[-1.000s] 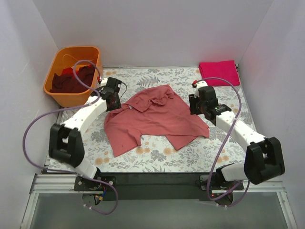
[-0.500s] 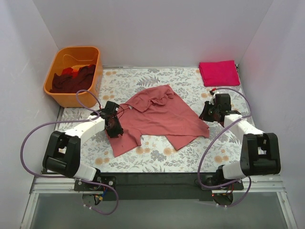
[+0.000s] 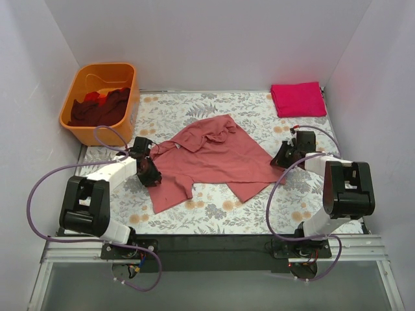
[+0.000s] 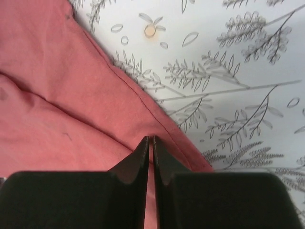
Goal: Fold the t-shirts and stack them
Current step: Flatten the tshirt out
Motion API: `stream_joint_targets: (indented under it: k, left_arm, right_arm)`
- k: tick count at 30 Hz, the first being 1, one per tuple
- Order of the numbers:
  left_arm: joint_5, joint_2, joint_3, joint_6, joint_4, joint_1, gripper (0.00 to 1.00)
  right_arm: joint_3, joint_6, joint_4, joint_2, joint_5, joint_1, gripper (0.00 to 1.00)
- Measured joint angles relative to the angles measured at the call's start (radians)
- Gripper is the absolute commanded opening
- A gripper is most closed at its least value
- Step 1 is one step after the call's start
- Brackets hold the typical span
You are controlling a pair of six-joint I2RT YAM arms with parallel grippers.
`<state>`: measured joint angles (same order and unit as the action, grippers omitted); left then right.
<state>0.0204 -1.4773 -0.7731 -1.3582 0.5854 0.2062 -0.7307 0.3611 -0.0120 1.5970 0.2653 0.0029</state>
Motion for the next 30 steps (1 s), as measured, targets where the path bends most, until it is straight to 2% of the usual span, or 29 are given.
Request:
stream_joint_targets:
  k: [10, 19, 25, 30]
  left_arm:
    - [-0.087, -0.021, -0.004, 0.018, -0.003, -0.08, 0.21]
    - [-0.116, -0.042, -0.019, 0.042, 0.001, -0.1, 0.22]
    - [-0.109, -0.046, -0.026, 0.059, 0.0, -0.1, 0.24]
    - [-0.087, -0.039, -0.026, 0.069, -0.012, -0.108, 0.25]
  right_arm:
    - [-0.181, 0.045, -0.037, 0.174, -0.01, -0.1, 0.13]
    - [-0.535, 0.024, -0.01, 0.429, -0.097, -0.122, 0.16]
    - [-0.641, -0.049, 0.034, 0.478, -0.165, -0.126, 0.21]
    - [-0.603, -0.095, 0.048, 0.417, -0.177, -0.13, 0.26]
